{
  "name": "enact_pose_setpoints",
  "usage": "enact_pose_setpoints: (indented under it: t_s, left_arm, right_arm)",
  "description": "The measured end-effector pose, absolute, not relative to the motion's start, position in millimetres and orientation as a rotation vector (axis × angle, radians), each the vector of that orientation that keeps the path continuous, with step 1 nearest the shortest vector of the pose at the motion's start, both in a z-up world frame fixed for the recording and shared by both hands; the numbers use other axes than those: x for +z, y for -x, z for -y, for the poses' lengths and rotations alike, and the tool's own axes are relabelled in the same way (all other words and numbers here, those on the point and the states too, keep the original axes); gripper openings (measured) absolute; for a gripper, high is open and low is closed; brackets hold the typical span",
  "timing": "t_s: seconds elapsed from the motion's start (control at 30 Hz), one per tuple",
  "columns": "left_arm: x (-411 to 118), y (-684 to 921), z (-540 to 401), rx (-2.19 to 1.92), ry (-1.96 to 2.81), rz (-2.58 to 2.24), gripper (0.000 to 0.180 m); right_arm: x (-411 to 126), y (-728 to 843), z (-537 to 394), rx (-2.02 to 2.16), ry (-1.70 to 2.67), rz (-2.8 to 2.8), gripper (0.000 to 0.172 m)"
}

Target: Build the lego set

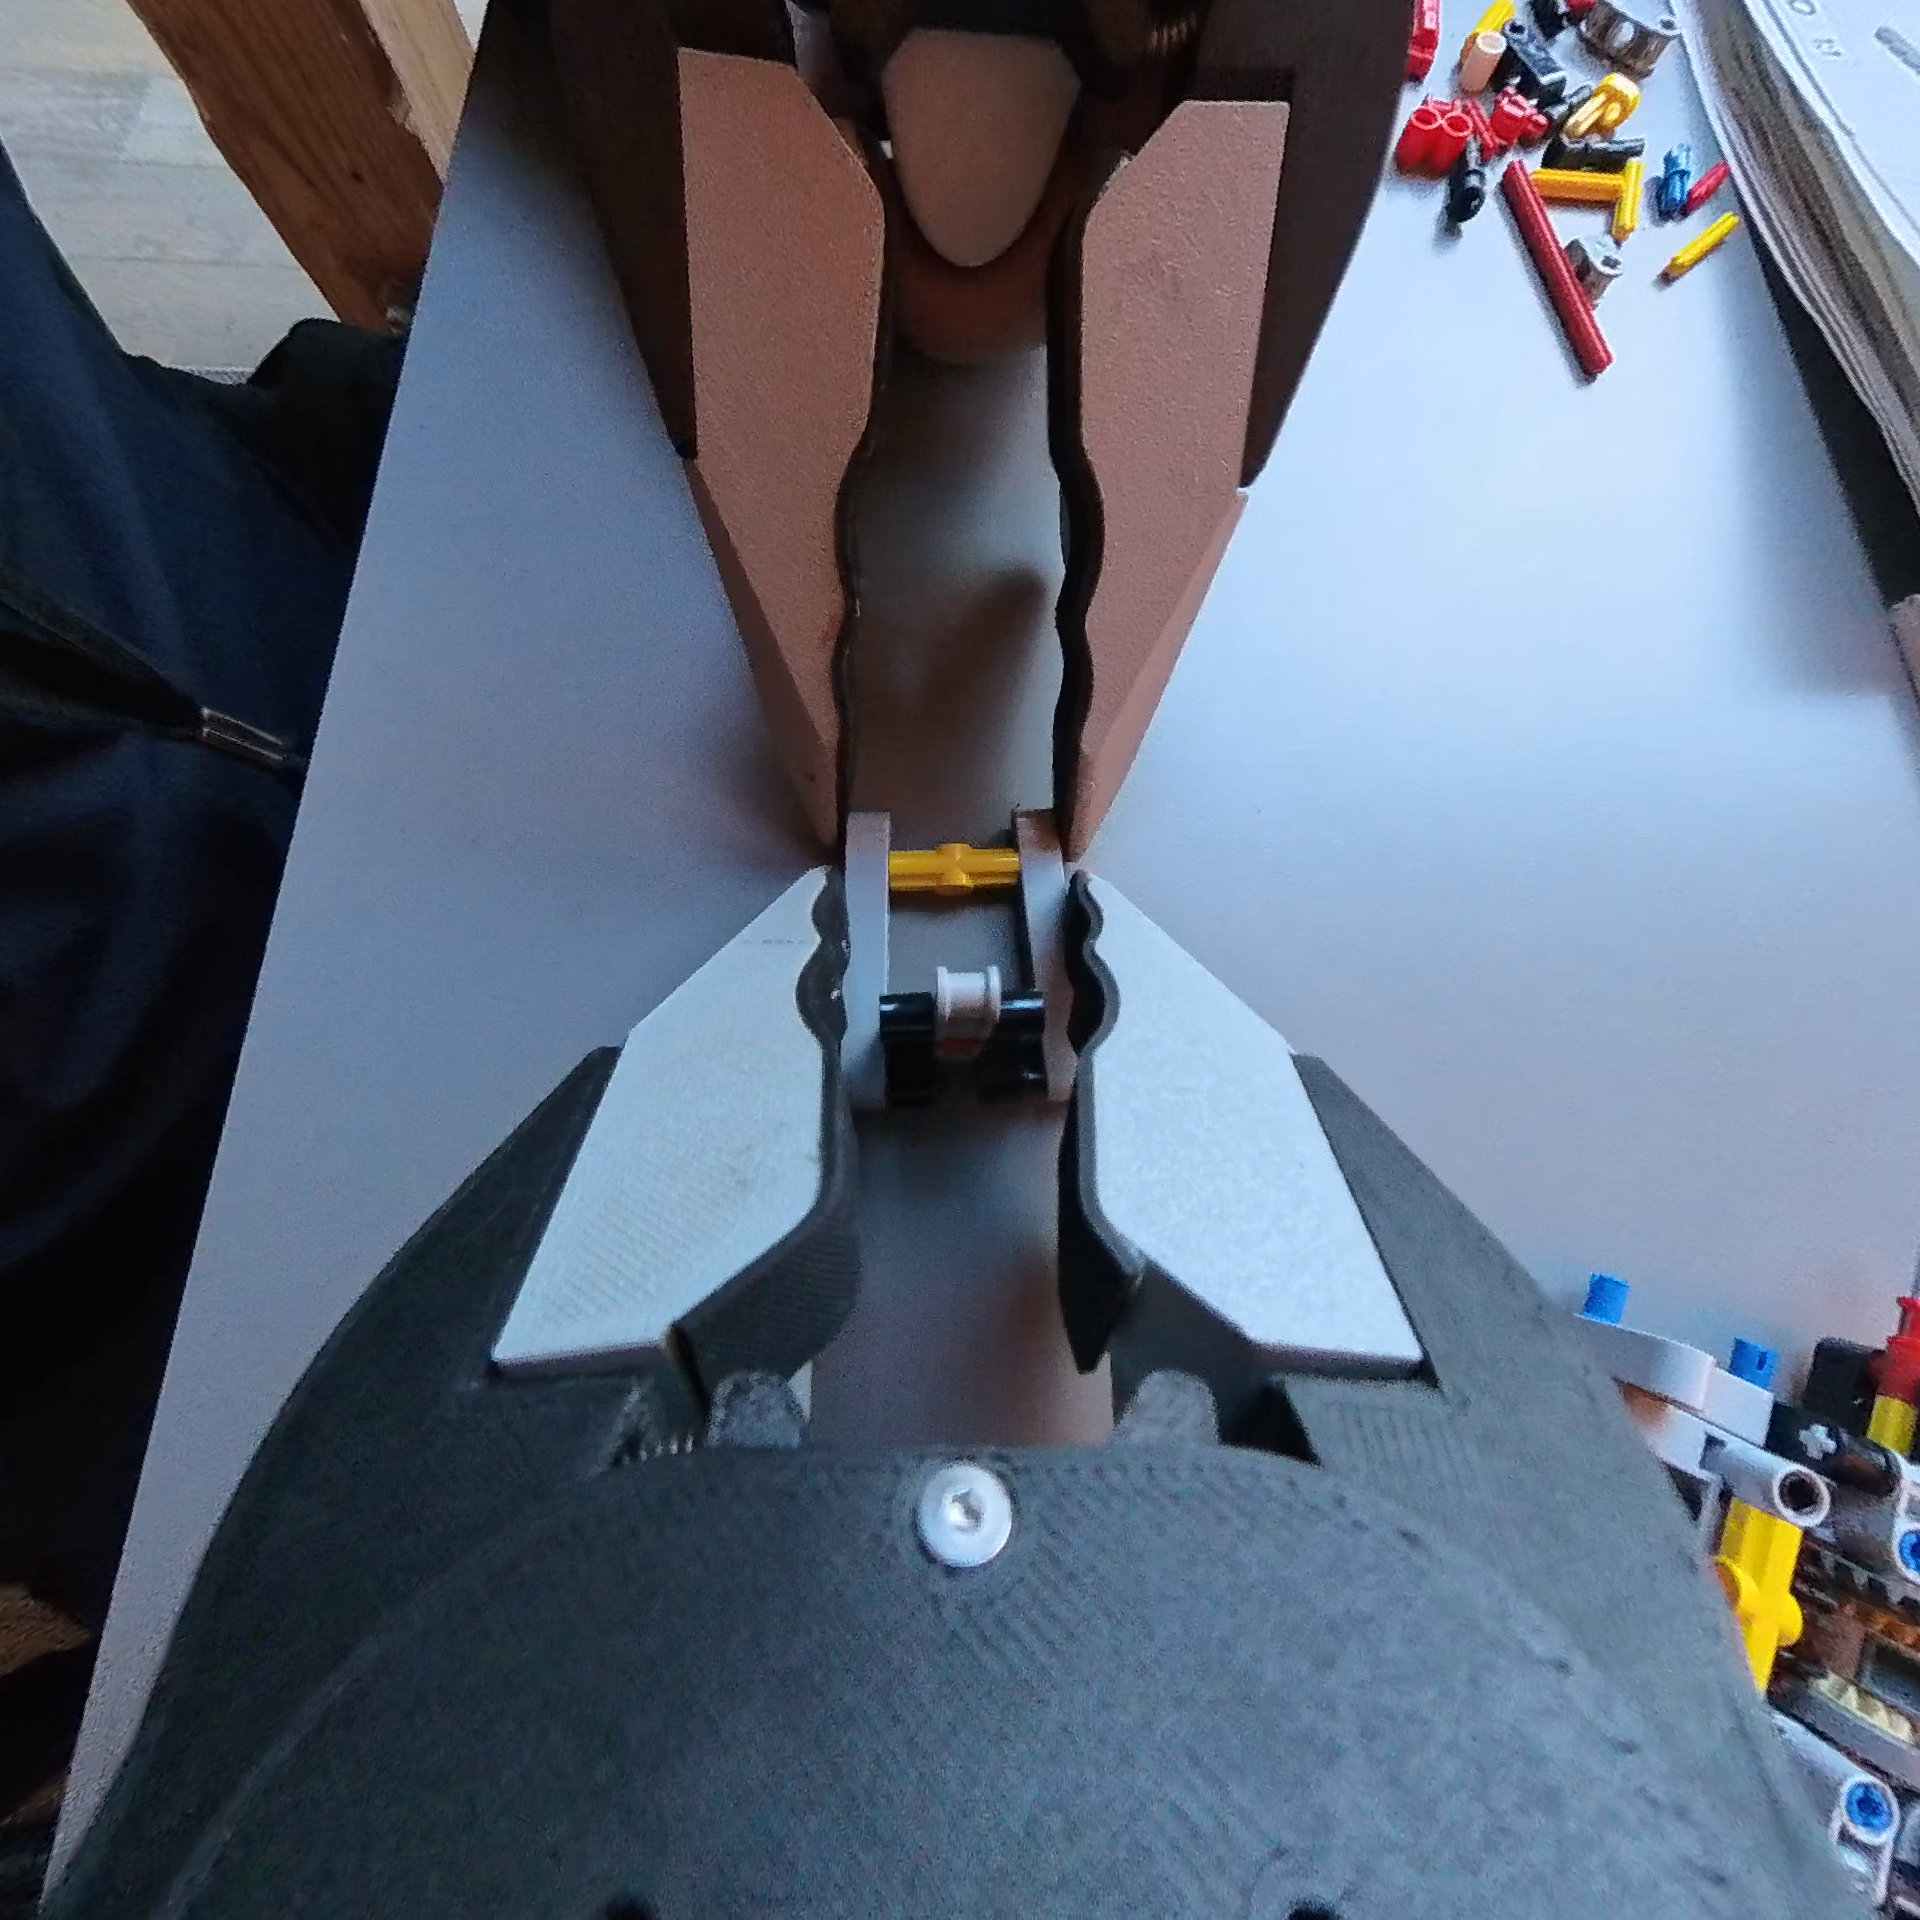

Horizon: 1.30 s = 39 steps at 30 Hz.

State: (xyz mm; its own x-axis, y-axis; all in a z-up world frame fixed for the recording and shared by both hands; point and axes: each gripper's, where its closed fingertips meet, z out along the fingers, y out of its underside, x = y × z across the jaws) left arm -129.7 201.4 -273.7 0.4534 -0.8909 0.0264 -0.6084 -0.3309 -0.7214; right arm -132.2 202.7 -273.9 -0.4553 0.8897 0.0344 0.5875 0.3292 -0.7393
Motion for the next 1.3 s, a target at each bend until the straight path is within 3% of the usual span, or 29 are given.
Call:
enact_pose_setpoints:
  t_s: [0.3,0.37,0.47,0.67,1.13,1.3]
  left_arm:
    - [-274,130,-204,-0.565,2.053,-1.250,0.039]
    - [-274,130,-204,-0.557,2.048,-1.254,0.038]
    - [-274,129,-203,-0.556,2.047,-1.256,0.039]
    - [-274,129,-202,-0.558,2.043,-1.264,0.039]
    - [-274,124,-206,-0.565,2.040,-1.281,0.049]
    - [-274,115,-207,-0.567,2.028,-1.298,0.043]
  right_arm:
    - [-273,132,-206,0.920,1.299,2.146,0.040]
    - [-271,131,-213,0.859,1.271,2.106,0.051]
    - [-272,121,-220,0.848,1.312,2.082,0.056]
    - [-273,108,-218,0.885,1.330,2.106,0.045]
    - [-274,101,-219,0.904,1.324,2.123,0.041]
    - [-274,102,-218,0.902,1.320,2.121,0.041]
